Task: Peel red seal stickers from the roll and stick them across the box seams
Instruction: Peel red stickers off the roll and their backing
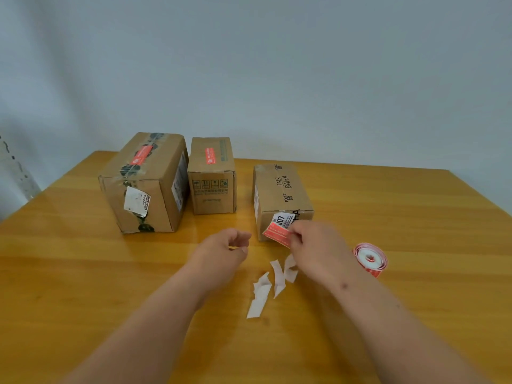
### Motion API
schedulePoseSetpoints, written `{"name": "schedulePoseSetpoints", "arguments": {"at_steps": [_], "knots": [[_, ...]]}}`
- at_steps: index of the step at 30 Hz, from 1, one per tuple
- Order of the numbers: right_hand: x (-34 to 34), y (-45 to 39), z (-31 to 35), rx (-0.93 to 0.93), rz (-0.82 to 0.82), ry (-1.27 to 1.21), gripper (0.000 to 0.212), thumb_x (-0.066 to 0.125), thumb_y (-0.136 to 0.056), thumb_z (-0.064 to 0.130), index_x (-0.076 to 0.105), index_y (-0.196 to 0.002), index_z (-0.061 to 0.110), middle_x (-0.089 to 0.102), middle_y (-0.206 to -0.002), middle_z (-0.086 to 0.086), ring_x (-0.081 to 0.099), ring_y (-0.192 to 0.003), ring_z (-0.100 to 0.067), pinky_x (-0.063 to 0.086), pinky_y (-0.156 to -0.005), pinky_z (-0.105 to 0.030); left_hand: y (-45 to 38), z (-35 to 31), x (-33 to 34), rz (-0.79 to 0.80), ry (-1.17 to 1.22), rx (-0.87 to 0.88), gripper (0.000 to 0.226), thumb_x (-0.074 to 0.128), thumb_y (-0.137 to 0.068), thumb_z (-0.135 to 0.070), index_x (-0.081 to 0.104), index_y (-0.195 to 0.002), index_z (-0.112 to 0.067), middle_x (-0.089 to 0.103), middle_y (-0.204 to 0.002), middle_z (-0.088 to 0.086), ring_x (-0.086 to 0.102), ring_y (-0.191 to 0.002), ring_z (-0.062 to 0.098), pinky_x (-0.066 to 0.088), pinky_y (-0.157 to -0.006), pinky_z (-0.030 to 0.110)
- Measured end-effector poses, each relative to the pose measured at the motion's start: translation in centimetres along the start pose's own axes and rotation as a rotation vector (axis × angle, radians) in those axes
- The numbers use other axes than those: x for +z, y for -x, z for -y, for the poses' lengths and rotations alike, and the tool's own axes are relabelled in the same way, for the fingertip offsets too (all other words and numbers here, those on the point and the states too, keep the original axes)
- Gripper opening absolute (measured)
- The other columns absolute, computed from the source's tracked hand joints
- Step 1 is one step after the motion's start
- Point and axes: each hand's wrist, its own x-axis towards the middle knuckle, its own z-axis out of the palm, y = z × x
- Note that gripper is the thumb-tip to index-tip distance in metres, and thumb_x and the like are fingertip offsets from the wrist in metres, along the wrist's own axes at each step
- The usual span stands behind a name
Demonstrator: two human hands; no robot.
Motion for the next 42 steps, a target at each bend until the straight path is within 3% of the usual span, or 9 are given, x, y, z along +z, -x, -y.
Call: {"name": "schedulePoseSetpoints", "arguments": {"at_steps": [2, 5, 8, 16, 20, 24, 30, 36, 42], "knots": [[-0.7, 0.1, 0.2, 0.066, 0.032, -0.259, 0.019, 0.051, -0.095, 0.025, 0.066, -0.087, 0.019, 0.063, -0.074, 0.004, 0.054, -0.062, -0.009, 0.036, -0.051, -0.023, 0.3, -0.4, 0.2, -0.007, 0.076, 0.022, 0.026, 0.056, -0.097, -0.026, 0.059, -0.121, -0.033, 0.063, -0.115, -0.015, 0.056, -0.107, 0.006, 0.04, -0.082, 0.023], [-1.1, 0.8, 0.6, 0.146, 0.152, -0.68, 0.016, 0.06, -0.092, 0.026, 0.072, -0.084, 0.02, 0.073, -0.078, 0.0, 0.059, -0.064, -0.009, 0.044, -0.061, -0.024, 0.8, -1.2, 0.4, -0.04, 0.206, 0.051, 0.013, 0.06, -0.093, -0.035, 0.067, -0.103, -0.029, 0.071, -0.095, -0.011, 0.063, -0.094, 0.005, 0.043, -0.076, 0.022], [-0.8, 1.2, 0.4, 0.178, 0.259, -0.81, 0.009, 0.066, -0.088, 0.025, 0.073, -0.091, 0.021, 0.074, -0.081, 0.003, 0.065, -0.071, -0.01, 0.047, -0.067, -0.025, 1.1, -1.6, 0.0, -0.089, 0.221, 0.071, 0.018, 0.06, -0.092, -0.036, 0.069, -0.089, -0.021, 0.073, -0.079, -0.006, 0.066, -0.079, 0.004, 0.043, -0.068, 0.018], [-1.9, 1.4, 1.8, -0.034, 0.199, -0.689, 0.013, 0.068, -0.085, 0.033, 0.069, -0.097, 0.029, 0.071, -0.091, 0.01, 0.067, -0.087, -0.006, 0.054, -0.085, -0.034, 2.1, -1.8, -1.8, -0.008, -0.075, 0.154, 0.018, 0.063, -0.091, -0.035, 0.069, -0.084, -0.019, 0.073, -0.078, -0.006, 0.067, -0.077, 0.006, 0.046, -0.066, 0.016], [-2.2, 1.0, 2.8, -0.11, 0.212, -0.522, 0.008, 0.069, -0.085, 0.033, 0.068, -0.081, 0.026, 0.072, -0.082, 0.005, 0.067, -0.08, -0.013, 0.054, -0.081, -0.04, 2.2, -2.0, -2.7, 0.038, -0.175, 0.195, 0.019, 0.062, -0.091, -0.038, 0.07, -0.081, -0.024, 0.073, -0.076, -0.009, 0.067, -0.077, 0.005, 0.052, -0.067, 0.018], [-2.4, 0.6, 3.3, -0.146, 0.222, -0.415, 0.018, 0.069, -0.084, 0.039, 0.061, -0.07, 0.03, 0.064, -0.07, 0.011, 0.058, -0.062, -0.004, 0.047, -0.058, -0.023, 2.2, -2.0, -3.1, 0.044, -0.193, 0.214, 0.021, 0.061, -0.091, -0.04, 0.07, -0.079, -0.025, 0.072, -0.074, -0.008, 0.067, -0.073, 0.007, 0.054, -0.066, 0.021], [-2.6, 0.2, 4.0, -0.224, 0.249, -0.213, 0.022, 0.067, -0.084, 0.039, 0.054, -0.067, 0.034, 0.06, -0.07, 0.015, 0.053, -0.057, 0.004, 0.036, -0.049, -0.01, 1.6, -1.9, -3.3, 0.04, -0.227, 0.204, 0.018, 0.064, -0.09, -0.036, 0.069, -0.076, -0.027, 0.071, -0.072, -0.007, 0.066, -0.067, 0.004, 0.049, -0.057, 0.017], [-2.9, -0.2, 4.4, -0.252, 0.23, -0.153, 0.021, 0.063, -0.087, 0.035, 0.052, -0.068, 0.035, 0.062, -0.077, 0.012, 0.059, -0.071, -0.003, 0.045, -0.057, -0.017, 1.4, -2.2, -3.5, 0.059, -0.226, 0.222, 0.018, 0.061, -0.092, -0.035, 0.068, -0.078, -0.025, 0.068, -0.073, -0.005, 0.058, -0.064, 0.006, 0.046, -0.058, 0.019], [-2.7, -0.4, 4.2, -0.255, 0.236, -0.162, 0.025, 0.062, -0.089, 0.035, 0.052, -0.065, 0.035, 0.06, -0.07, 0.014, 0.058, -0.06, -0.008, 0.046, -0.052, -0.021, 1.0, -2.1, -3.0, 0.042, -0.141, 0.194, 0.023, 0.059, -0.094, -0.031, 0.067, -0.075, -0.021, 0.065, -0.069, -0.002, 0.056, -0.06, 0.006, 0.046, -0.057, 0.02]]}}
